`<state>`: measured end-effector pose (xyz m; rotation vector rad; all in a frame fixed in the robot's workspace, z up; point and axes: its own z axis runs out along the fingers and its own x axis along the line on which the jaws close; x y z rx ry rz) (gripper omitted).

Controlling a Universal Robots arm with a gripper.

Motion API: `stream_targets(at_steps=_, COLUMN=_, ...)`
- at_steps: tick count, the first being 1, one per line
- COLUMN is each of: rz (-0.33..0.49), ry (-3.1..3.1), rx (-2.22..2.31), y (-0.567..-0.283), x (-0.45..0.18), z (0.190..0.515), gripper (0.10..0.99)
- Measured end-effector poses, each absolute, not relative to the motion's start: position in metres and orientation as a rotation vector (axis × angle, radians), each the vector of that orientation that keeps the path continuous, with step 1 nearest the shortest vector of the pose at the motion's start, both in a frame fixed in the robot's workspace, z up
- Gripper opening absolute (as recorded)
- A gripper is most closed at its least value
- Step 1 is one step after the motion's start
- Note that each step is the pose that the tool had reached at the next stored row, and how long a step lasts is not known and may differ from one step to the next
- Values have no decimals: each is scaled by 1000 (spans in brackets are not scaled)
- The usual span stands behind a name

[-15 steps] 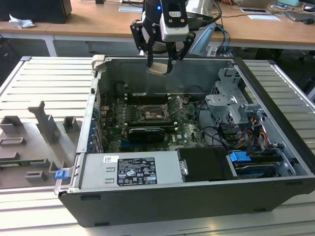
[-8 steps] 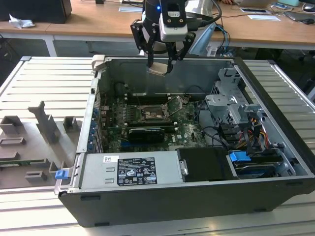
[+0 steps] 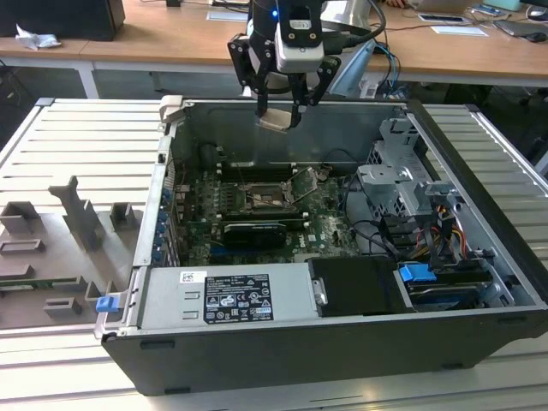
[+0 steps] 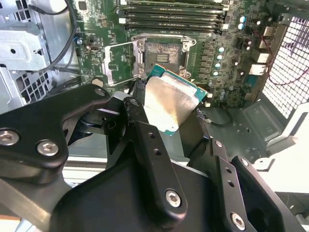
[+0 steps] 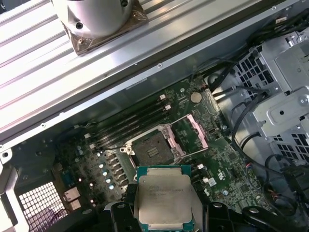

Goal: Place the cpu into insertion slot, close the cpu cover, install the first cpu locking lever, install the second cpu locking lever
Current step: 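Place the cpu into insertion slot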

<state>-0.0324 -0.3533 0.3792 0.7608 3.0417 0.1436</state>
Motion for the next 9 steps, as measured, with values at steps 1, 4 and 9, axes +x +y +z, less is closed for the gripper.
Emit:
stream_targets(at_steps=1, rz=143, ry=3039, rx=770, y=-353, x=-32, z=379, gripper=529)
stream_targets(at_steps=4, rz=143, ry=3034, rx=789, y=-353, x=-32, z=379, gripper=529)
stream_targets(at_steps=9, rz=143, ry=3022, rx=828, y=-353, x=-32, z=379, gripper=529)
